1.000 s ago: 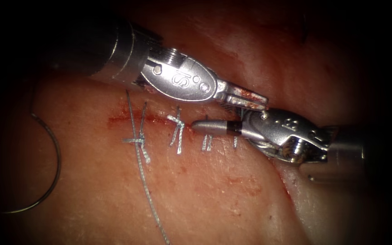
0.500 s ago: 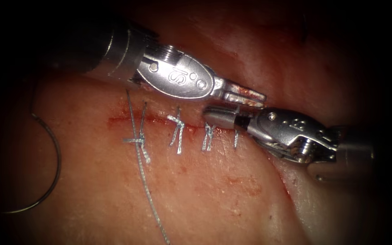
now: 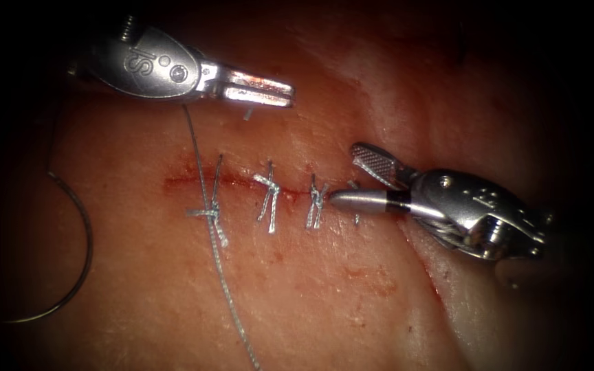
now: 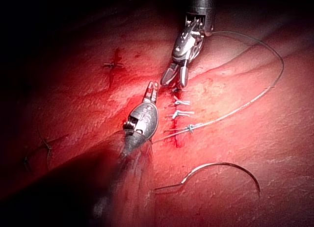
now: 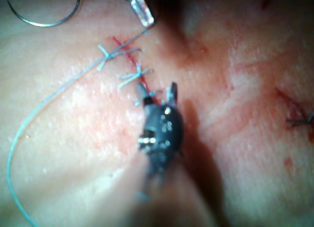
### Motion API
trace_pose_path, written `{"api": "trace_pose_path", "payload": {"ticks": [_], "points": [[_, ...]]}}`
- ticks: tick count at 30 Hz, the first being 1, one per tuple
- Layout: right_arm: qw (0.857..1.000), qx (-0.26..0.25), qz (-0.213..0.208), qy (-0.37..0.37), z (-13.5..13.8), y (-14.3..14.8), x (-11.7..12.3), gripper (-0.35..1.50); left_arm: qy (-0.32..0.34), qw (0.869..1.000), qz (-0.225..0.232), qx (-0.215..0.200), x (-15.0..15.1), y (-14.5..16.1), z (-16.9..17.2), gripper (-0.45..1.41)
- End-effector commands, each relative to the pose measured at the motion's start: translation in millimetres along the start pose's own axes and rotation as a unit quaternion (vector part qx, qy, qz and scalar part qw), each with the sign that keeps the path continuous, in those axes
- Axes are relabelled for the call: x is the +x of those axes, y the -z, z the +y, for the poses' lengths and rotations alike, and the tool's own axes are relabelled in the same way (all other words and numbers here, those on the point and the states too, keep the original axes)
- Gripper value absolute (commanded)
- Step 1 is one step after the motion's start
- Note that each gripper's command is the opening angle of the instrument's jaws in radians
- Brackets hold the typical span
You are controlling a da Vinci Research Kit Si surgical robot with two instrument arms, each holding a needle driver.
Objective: Wound Closure
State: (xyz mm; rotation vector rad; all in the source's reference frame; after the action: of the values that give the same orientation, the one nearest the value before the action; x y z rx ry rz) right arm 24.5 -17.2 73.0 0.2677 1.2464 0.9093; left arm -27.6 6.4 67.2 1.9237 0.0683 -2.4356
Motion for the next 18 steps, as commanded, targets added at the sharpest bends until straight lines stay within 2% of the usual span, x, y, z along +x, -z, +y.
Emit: {"api": "trace_pose_path", "payload": {"ticks": [1, 3, 6, 8, 14, 18], "points": [[1.0, 0.003, 0.0, -0.001, -0.1, -0.1, -0.4, 1.48, 0.0, 1.0, -0.003, 0.004, -0.6, 0.2, 0.0, -0.45], [1.0, 0.003, 0.0, 0.0, 0.2, 0.0, -0.5, 1.48, 0.002, 1.0, -0.014, 0.018, -1.2, 2.9, 0.4, -0.45], [1.0, 0.002, 0.0, 0.0, 0.3, -0.2, -0.6, 1.48, 0.003, 0.999, -0.021, 0.028, -1.6, 4.5, 0.7, -0.45], [1.0, 0.001, 0.0, 0.0, 0.4, -0.4, -0.6, 1.48, 0.002, 0.999, -0.042, 0.031, -2.6, 6.2, 1.2, -0.45], [1.0, 0.001, 0.0, 0.0, 0.2, -0.4, -0.6, 1.48, -0.006, 0.996, -0.08, 0.033, -4.9, 7.7, 2.9, -0.45], [1.0, 0.001, 0.0, 0.001, 0.2, -0.4, -0.7, 1.48, -0.018, 0.991, -0.129, 0.016, -7.3, 7.8, 4.2, -0.45]]}}
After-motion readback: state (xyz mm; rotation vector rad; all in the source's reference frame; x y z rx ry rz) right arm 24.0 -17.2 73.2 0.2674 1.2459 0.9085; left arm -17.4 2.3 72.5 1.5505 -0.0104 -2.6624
